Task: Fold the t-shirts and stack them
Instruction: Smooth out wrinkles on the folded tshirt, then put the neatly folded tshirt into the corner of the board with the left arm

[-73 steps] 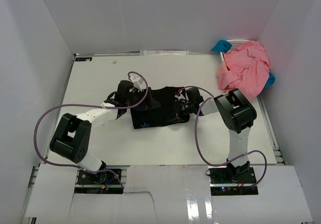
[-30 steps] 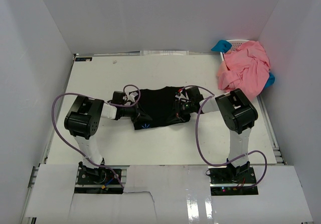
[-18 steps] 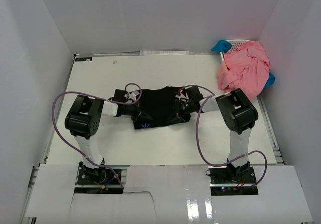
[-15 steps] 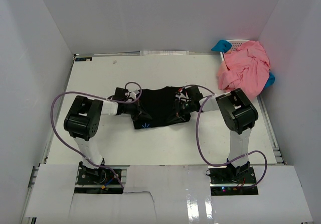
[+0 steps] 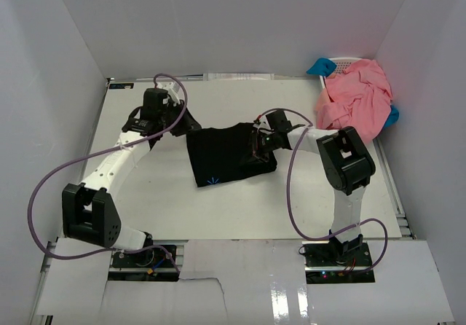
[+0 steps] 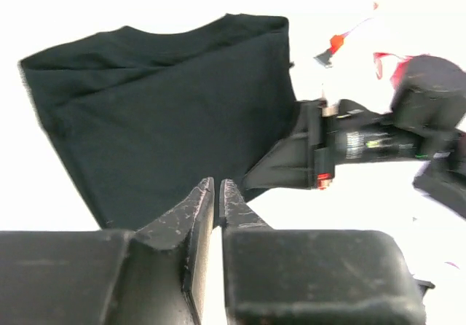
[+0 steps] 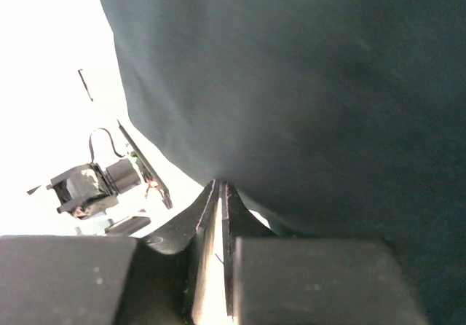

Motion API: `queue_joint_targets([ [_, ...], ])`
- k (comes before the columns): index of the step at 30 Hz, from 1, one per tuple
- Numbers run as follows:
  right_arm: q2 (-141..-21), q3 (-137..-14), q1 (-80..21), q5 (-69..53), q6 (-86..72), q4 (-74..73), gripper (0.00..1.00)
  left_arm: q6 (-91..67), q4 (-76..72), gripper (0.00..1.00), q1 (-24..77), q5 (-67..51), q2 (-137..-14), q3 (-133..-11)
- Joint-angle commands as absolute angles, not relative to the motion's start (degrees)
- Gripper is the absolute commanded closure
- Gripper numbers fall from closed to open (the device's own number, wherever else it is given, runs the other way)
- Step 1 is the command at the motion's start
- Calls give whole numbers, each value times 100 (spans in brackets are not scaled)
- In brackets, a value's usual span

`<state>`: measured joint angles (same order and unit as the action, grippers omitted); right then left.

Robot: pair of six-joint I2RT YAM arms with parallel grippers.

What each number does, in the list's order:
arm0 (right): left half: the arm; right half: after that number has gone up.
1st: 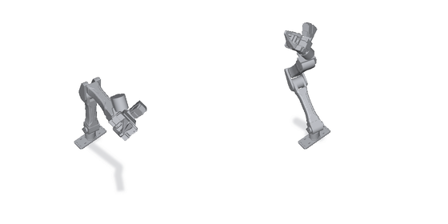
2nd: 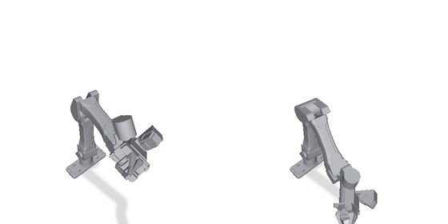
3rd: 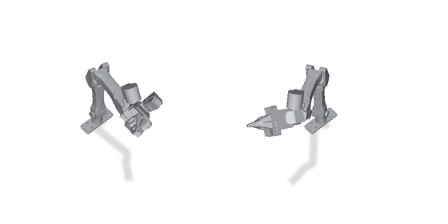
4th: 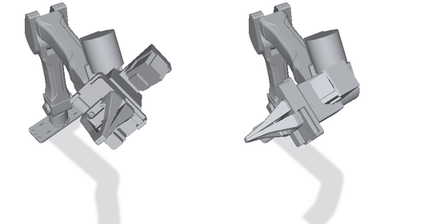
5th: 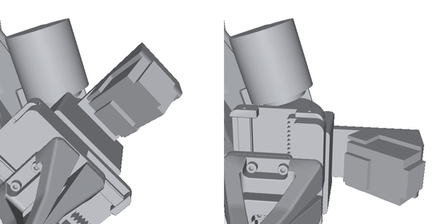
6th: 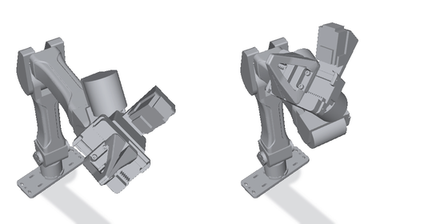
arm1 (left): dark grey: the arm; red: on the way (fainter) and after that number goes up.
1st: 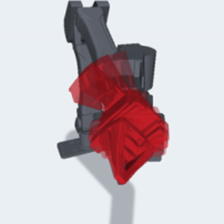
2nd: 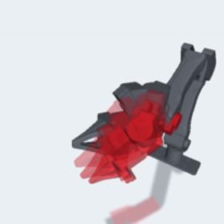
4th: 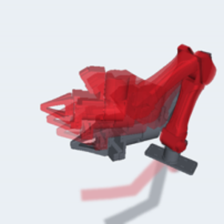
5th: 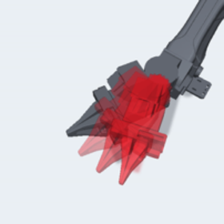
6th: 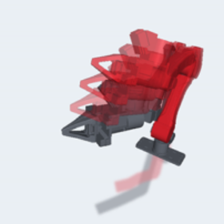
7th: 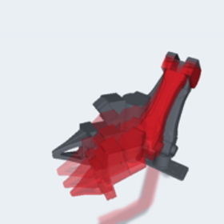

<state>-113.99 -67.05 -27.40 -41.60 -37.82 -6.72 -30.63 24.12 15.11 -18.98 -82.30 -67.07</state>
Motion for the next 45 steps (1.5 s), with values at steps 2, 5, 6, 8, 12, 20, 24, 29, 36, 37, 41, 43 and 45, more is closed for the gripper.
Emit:
queue_joint_targets([
  [2,-10838,-7347,-2786,-4069,-3525,-1133,80,-2786,3032,67,1503,-1013,-8446,-6277],
  [5,-10539,-7777,-2795,-3999,-3314,-1405,59,-2804,3032,45,1503,-425,-8455,-6039],
  [6,-10442,-7874,-2795,-3956,-3261,-1493,52,-2839,3015,37,1503,-335,-8464,-5942],
  [8,-10135,-8155,-2795,-3684,-3059,-1827,42,-2874,2936,25,1503,-290,-8473,-5863],
  [12,-9652,-8586,-2795,-3138,-2734,-2495,38,-2997,2778,16,1503,-439,-8718,-5827],
  [20,-9053,-8543,-2760,-2690,-2540,-2944,37,-3155,2207,20,1503,-1054,-9508,-5827],
  [24,-8877,-8394,-2698,-2672,-2435,-3032,37,-3182,2110,22,1503,-1090,-9799,-5906],
  [29,-8728,-8236,-2637,-2637,-2391,-3032,37,-3173,2039,28,1503,-1028,-10116,-6029],
  [36,-8596,-8051,-2531,-2654,-2303,-3059,37,-3155,1977,77,1485,-1028,-10669,-6512],
  [37,-8587,-8042,-2505,-2654,-2294,-3059,37,-3147,1978,85,1459,-1037,-10774,-6695],
  [41,-8578,-8016,-2426,-2707,-2259,-3076,37,-3103,2380,100,1345,-1160,-11511,-7513],
  [43,-8578,-8024,-2391,-2768,-2250,-3085,37,-3041,2618,100,1170,-1212,-11854,-8126],
  [45,-8578,-8042,-2373,-2795,-2233,-3076,37,-2866,2987,100,1020,-1161,-11979,-8497],
])
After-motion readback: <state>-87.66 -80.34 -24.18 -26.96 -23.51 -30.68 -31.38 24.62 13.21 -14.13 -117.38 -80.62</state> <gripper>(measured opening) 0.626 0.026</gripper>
